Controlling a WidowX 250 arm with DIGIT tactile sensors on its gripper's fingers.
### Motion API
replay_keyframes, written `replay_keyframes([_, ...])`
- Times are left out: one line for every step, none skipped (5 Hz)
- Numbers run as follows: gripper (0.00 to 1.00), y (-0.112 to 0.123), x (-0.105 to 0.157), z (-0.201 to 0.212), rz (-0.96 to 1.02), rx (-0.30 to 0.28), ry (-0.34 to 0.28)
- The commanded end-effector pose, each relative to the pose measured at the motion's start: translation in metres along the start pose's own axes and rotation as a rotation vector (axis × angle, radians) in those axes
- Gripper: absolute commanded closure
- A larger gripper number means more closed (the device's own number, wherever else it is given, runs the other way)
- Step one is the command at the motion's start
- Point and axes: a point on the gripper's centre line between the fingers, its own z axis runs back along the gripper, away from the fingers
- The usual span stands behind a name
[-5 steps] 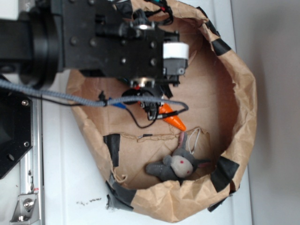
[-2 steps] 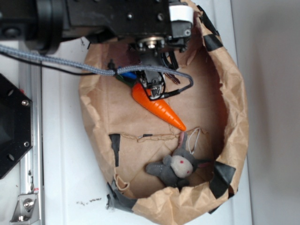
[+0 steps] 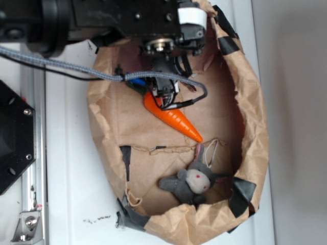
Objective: Grab the silver keys.
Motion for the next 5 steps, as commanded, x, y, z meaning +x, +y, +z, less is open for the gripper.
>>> replay_keyframes([0.44, 0.0028, 0.0169, -0.0048, 0.025, 0.053, -0.072])
replay_keyframes([1.00, 0.0029, 0.0171, -0.0045, 0.050, 0.050, -0.089])
replay_keyframes([1.00, 0.0022, 0.0166, -0.0068, 0.048, 0.063, -0.103])
replay_keyframes([1.00, 0.0020, 0.0182, -0.0085, 0.053, 0.065, -0.106])
replay_keyframes([1.00, 0.0018, 0.0165, -0.0057, 0.047, 0.060, -0.113])
